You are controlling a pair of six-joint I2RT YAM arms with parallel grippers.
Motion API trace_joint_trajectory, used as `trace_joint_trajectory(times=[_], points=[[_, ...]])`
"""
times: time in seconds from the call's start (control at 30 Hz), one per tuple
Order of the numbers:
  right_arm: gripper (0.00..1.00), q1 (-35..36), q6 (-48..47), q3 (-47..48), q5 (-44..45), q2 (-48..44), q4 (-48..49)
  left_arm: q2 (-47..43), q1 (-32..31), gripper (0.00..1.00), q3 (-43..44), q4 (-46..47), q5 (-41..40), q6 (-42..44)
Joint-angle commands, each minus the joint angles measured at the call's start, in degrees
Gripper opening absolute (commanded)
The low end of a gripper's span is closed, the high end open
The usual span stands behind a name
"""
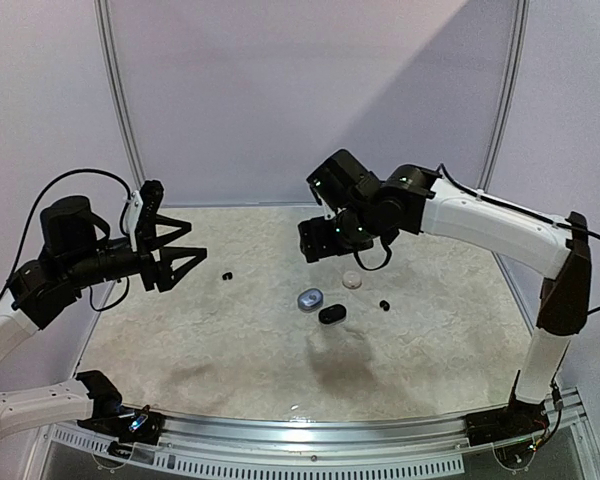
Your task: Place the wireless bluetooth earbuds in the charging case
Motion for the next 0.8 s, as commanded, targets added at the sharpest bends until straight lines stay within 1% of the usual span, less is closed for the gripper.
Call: trace_joint_trajectory(times=[0.0, 0.07, 0.17, 0.23, 0.37, 0.43, 0.5, 0.6, 0.77], points=[[0.78, -3.6, 15.5, 2.2, 3.9, 9.6, -12.9, -0.1, 0.5, 0.75, -1.2, -1.3, -6.9, -5.8], [0.78, -3.7, 17.5, 2.4, 5.0, 12.5, -13.1, -0.6, 0.5, 0.75, -1.4, -1.4, -7.4, -5.9], [0.78, -3.8, 19.5, 3.0, 4.6, 16.7, -10.6, -1.1, 0.5, 0.75, -1.8, -1.3, -7.5, -5.8], [0.76, -3.8, 19.0, 4.9, 4.3, 20.0, -9.5, -1.1, 0.5, 0.75, -1.9, -1.2, -7.4, -5.7], [0.72, -3.8, 15.6, 10.2, 5.1, 27.1, -12.0, -1.3, 0.6, 0.75, -1.9, -0.7, -7.1, -5.2], [0.71, -3.8, 15.0, 10.9, 5.3, 29.3, -13.6, -1.5, 0.6, 0.75, -1.9, -0.8, -7.2, -5.0], [0.7, -3.7, 15.1, 9.6, 4.9, 29.6, -13.8, -1.6, 0.6, 0.75, -2.0, -0.6, -7.4, -4.8], [0.68, -3.5, 15.3, 6.5, 3.8, 28.5, -11.5, -1.7, 0.7, 0.75, -2.2, -0.3, -7.4, -4.8], [0.68, -3.0, 14.3, 6.0, 3.5, 29.2, -10.8, -1.1, 0.8, 0.75, -2.3, 0.6, -7.2, -4.6]])
